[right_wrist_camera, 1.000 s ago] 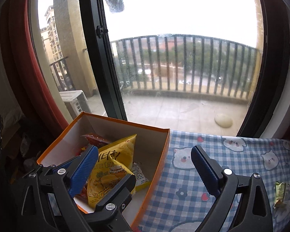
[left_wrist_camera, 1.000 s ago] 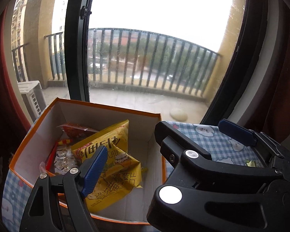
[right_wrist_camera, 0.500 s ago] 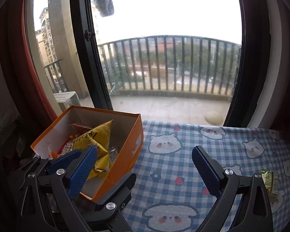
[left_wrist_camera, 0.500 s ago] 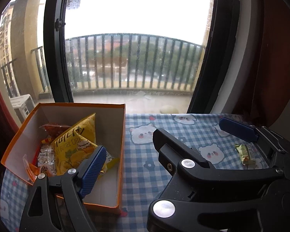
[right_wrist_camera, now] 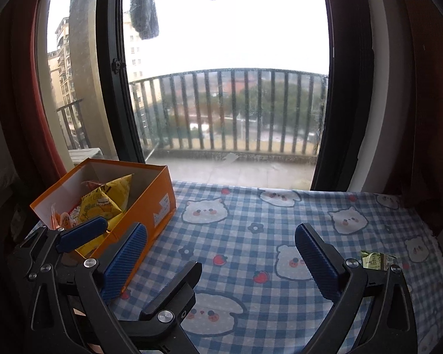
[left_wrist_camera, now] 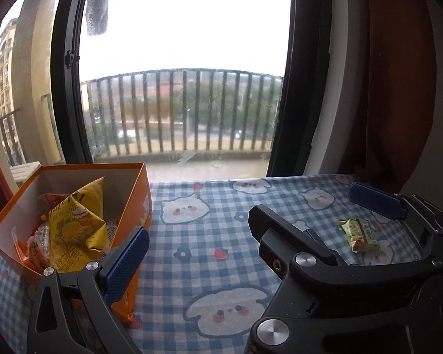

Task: Organize snacks
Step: 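Withdraw both tools from the box toward the green-yellow snack packet, then close the right tool on the green-yellow snack packet and lift it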

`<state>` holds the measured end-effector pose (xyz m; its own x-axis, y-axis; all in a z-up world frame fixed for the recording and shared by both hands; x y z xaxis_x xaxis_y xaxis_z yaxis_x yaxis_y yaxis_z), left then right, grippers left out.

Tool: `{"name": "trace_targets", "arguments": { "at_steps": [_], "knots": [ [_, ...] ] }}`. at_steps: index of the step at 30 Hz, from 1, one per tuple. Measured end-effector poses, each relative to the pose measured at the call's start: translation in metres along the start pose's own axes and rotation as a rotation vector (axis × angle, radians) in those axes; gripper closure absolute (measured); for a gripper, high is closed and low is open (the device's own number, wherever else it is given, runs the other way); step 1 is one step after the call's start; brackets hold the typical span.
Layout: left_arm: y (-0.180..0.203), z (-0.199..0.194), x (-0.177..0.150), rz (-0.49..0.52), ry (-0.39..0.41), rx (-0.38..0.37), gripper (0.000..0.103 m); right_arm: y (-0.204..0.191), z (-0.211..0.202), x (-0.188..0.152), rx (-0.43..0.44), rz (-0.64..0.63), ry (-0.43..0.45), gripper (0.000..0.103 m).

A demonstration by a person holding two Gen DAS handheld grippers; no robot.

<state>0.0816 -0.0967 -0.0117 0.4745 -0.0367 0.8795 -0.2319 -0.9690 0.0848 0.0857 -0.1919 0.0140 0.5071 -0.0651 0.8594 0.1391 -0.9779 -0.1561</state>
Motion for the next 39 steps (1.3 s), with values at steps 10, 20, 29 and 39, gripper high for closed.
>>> {"name": "trace_targets", "arguments": {
  "at_steps": [10, 20, 29, 39],
  "knots": [
    [0.062, 0.031, -0.011, 0.051, -0.032, -0.027, 0.001, 0.068, -0.002, -0.022, -0.027, 0.052, -0.012, 0.001],
    [0.126, 0.063, -0.025, 0.061, -0.066, -0.068, 0.001, 0.135, -0.001, -0.04, -0.085, 0.091, 0.013, 0.001],
    [0.159, 0.089, -0.037, 0.074, -0.103, -0.063, 0.007, 0.177, 0.007, -0.054, -0.131, 0.099, 0.034, 0.001],
    [0.18, 0.128, -0.059, 0.076, -0.159, -0.029, 0.007, 0.218, 0.035, -0.084, -0.176, 0.179, -0.037, 0.001]
  ]
}}
Point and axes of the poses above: each gripper's, at about its wrist camera, not at the fingertips, and z roughly the way its jaws point, y to its right, x to its top, the point moved 3 cm from there along z, roughly the way its jaws point, and after that the axes turned 5 degrees about y, right-handed, at the moved point
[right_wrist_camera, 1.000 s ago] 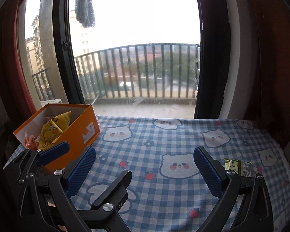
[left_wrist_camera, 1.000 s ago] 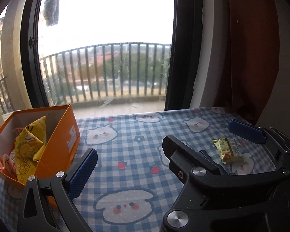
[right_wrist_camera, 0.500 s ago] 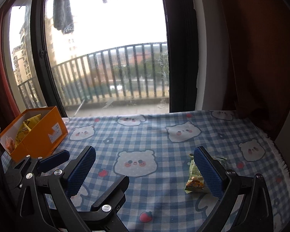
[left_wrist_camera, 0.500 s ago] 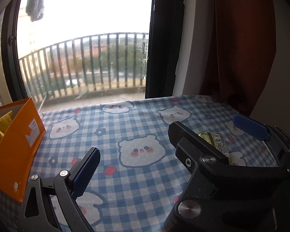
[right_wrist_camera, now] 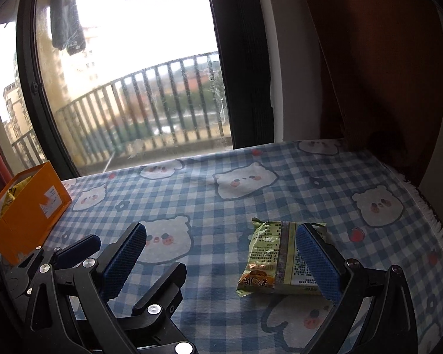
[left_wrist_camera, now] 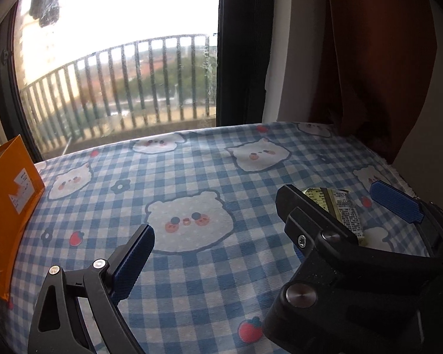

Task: Organize snacks
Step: 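Close the right tool on the green-yellow snack packet and lift it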

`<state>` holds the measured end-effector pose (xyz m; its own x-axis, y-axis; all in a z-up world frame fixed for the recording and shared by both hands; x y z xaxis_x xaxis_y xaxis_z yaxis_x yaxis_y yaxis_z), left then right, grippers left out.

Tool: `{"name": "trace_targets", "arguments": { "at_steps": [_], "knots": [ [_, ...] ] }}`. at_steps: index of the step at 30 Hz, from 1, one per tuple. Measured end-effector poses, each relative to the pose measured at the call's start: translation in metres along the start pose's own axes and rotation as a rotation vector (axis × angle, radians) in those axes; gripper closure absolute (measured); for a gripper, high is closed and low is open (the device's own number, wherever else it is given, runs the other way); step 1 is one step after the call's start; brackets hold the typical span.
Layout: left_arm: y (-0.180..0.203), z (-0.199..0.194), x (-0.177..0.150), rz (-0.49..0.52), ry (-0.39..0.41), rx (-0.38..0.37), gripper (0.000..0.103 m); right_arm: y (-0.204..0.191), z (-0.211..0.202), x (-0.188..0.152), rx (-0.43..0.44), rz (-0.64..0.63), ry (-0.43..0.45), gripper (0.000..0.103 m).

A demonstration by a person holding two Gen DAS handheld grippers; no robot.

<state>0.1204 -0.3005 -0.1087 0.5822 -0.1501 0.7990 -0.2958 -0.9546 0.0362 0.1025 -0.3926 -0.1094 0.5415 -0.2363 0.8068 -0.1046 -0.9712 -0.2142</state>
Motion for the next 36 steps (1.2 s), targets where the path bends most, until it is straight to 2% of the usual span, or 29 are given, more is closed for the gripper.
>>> {"name": "trace_targets", "arguments": {
  "at_steps": [6, 13, 19, 24, 29, 33, 35, 36],
  "knots": [
    [0.004, 0.024, -0.01, -0.016, -0.051, 0.016, 0.008, 0.016, 0.017, -0.012, -0.091, -0.004, -0.049, 0.001],
    [0.011, 0.036, -0.017, 0.018, -0.074, 0.041, 0.008, 0.03, 0.028, -0.021, -0.172, -0.014, -0.095, 0.001],
    [0.019, 0.045, -0.021, 0.044, -0.119, 0.028, 0.008, 0.042, 0.04, -0.031, -0.18, 0.038, -0.169, 0.001],
    [0.018, 0.055, -0.028, 0.031, -0.188, 0.011, 0.007, 0.044, 0.047, -0.037, -0.184, 0.043, -0.201, 0.001],
    [0.017, 0.055, -0.029, 0.026, -0.189, 0.011, 0.006, 0.044, 0.051, -0.041, -0.148, 0.071, -0.225, 0.001],
    [0.015, 0.058, -0.029, 0.011, -0.2, 0.016, 0.0, 0.047, 0.057, -0.043, -0.131, 0.095, -0.252, 0.001],
    [0.014, 0.058, -0.03, 0.009, -0.201, 0.016, 0.0, 0.046, 0.057, -0.042, -0.121, 0.091, -0.247, 0.003],
    [0.014, 0.058, -0.03, 0.01, -0.201, 0.017, 0.0, 0.045, 0.057, -0.042, -0.126, 0.084, -0.243, 0.01]
  ]
}}
Point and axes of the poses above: each gripper's, at about its wrist camera, not at the fingertips, and z roughly the way its jaws point, y to its right, x to its top, the point moved 3 cm from there along z, roughly the way its jaws point, and after that the axes turned 5 degrees about y, right-handed, at the moved point
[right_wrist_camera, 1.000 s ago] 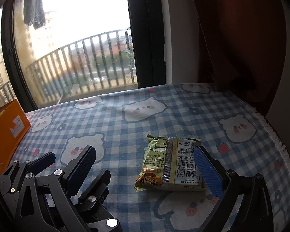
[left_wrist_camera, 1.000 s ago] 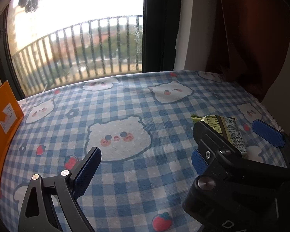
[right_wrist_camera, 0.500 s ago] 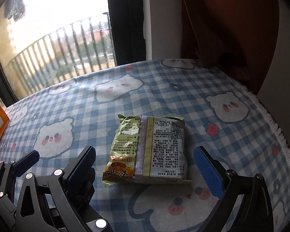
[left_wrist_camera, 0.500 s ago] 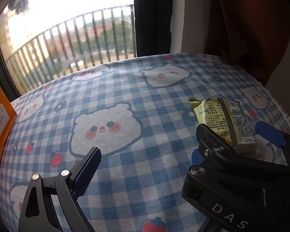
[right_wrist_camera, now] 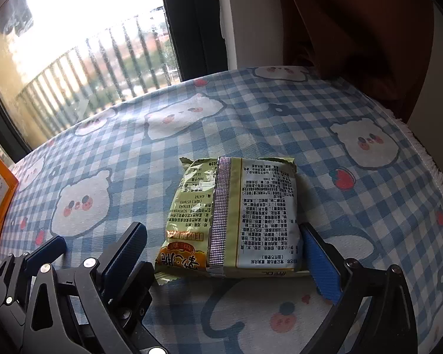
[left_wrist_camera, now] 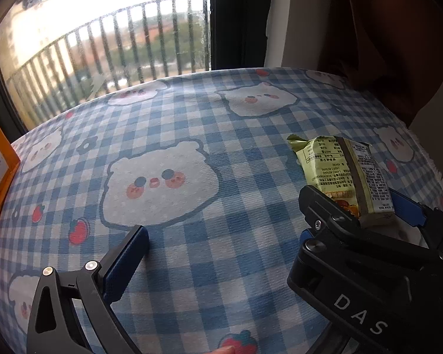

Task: Organize snacks
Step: 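Close the right tool on the green-yellow snack packet and lift it, then carry the green-yellow packet with the right tool over the orange box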

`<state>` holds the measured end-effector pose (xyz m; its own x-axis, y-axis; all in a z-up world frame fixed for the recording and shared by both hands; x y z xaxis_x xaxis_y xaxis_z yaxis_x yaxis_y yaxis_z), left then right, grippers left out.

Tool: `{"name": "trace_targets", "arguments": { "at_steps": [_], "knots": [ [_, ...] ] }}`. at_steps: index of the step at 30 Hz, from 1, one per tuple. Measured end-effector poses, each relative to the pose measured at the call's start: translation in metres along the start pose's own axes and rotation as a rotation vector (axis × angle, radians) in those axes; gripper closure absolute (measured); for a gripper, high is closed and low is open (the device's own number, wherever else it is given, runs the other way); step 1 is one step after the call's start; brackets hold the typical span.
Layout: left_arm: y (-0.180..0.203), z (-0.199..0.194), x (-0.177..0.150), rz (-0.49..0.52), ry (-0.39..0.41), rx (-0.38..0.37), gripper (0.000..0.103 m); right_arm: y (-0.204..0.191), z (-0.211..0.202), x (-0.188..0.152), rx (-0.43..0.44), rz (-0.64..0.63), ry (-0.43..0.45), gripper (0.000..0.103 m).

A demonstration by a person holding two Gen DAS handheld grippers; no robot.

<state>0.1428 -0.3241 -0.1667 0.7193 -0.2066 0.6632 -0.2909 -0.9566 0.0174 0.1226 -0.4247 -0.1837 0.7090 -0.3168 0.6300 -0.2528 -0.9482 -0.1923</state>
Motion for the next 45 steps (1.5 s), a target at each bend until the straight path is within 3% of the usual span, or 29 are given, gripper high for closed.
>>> {"name": "trace_targets", "arguments": {
  "at_steps": [1, 6, 19, 30, 36, 40, 45],
  "knots": [
    [0.0, 0.0, 0.0, 0.001, 0.0, 0.0, 0.0, -0.001, -0.001, 0.0, -0.002, -0.007, 0.004, 0.015],
    [-0.002, 0.0, 0.0, 0.004, 0.0, -0.003, 0.0, -0.004, -0.001, 0.001, 0.009, -0.022, 0.007, 0.019],
    [-0.028, -0.008, -0.007, 0.074, -0.009, -0.051, 0.001, -0.031, -0.008, -0.008, 0.06, -0.104, 0.01, 0.021],
    [-0.056, -0.025, -0.021, 0.128, -0.021, -0.103, 0.017, -0.065, -0.024, -0.023, 0.109, -0.142, 0.022, 0.022],
    [-0.074, -0.033, -0.026, 0.138, -0.036, -0.12, 0.026, -0.084, -0.037, -0.025, 0.056, -0.209, 0.068, 0.022],
    [-0.097, -0.039, -0.026, 0.095, -0.045, -0.13, 0.026, -0.092, -0.045, -0.023, 0.067, -0.194, 0.07, 0.022],
    [-0.118, -0.056, -0.027, 0.098, 0.007, -0.09, 0.027, -0.115, -0.057, -0.023, 0.082, -0.218, 0.086, 0.022]
  ]
}}
Point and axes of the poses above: each gripper's, at about its wrist camera, not at the fingertips, and z roughly the way its jaws point, y to its right, x to its top, the point moved 3 cm from there along z, roughly the way its jaws point, and after that the axes turned 5 degrees about y, right-handed, at the moved point
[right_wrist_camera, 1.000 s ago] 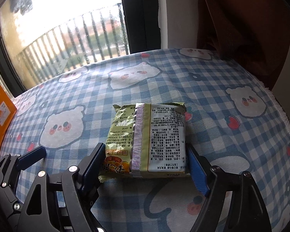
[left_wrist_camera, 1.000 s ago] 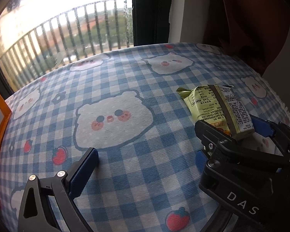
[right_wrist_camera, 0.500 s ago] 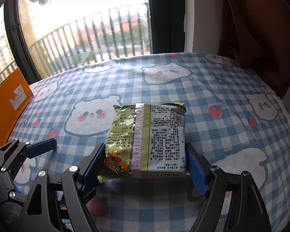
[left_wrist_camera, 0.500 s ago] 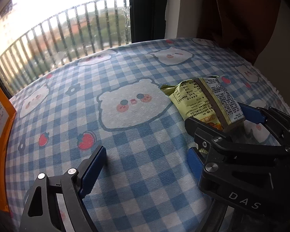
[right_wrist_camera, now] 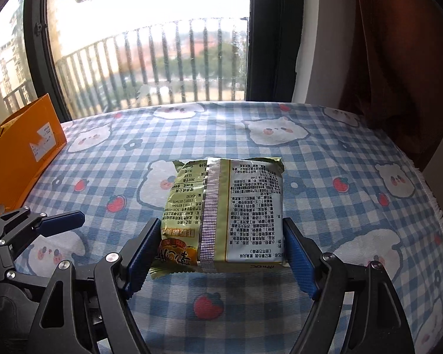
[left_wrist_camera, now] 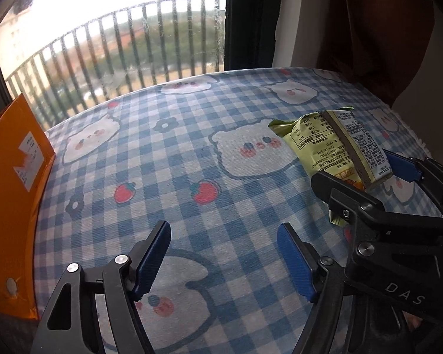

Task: Organize snacks
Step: 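Carry the green-yellow packet with the right tool over the orange box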

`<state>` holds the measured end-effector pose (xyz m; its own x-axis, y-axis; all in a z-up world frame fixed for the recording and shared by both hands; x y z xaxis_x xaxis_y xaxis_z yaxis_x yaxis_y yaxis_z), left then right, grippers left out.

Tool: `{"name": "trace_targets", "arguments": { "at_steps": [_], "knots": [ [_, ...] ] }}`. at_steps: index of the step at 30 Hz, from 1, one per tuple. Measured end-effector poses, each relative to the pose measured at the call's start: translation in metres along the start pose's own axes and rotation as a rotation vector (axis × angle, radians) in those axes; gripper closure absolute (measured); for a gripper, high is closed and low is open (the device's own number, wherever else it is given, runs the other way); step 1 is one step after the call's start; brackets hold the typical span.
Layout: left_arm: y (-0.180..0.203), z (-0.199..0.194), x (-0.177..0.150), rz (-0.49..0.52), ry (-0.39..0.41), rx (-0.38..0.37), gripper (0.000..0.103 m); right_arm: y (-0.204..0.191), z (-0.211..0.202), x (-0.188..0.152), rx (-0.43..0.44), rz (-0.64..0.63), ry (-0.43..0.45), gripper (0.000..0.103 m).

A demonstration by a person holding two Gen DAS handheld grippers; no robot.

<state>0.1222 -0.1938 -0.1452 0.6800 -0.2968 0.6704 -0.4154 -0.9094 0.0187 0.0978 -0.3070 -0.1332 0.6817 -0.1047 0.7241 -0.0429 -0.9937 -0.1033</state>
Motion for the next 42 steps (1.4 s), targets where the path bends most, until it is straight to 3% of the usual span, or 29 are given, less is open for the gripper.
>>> {"name": "trace_targets", "arguments": {
  "at_steps": [23, 27, 32, 42],
  "knots": [
    [-0.066, -0.091, 0.018, 0.036, 0.13, -0.05, 0.025, -0.091, -0.056, 0.051, 0.003, -0.044, 0.116, 0.022],
    [-0.069, -0.105, 0.022, 0.052, 0.125, -0.097, 0.025, -0.106, -0.062, 0.061, 0.024, -0.053, 0.116, 0.022],
    [-0.087, -0.124, 0.028, 0.018, 0.184, -0.044, 0.017, -0.126, -0.073, 0.077, 0.023, -0.066, 0.153, 0.022],
    [-0.124, -0.144, 0.036, -0.033, 0.224, 0.018, 0.016, -0.168, -0.077, 0.099, 0.083, -0.061, 0.167, 0.022]
  ]
}}
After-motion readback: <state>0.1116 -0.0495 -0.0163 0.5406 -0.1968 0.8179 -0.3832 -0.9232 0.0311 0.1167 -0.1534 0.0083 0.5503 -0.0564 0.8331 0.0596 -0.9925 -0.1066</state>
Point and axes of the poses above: each gripper's, at about its wrist camera, not at the fingertips, and z roughly the way its jaws point, y to its right, x to its top, the point moved 3 cm from there along z, roughly the way its jaws point, and after that the axes turned 5 degrees about y, right-handed, at the moved point
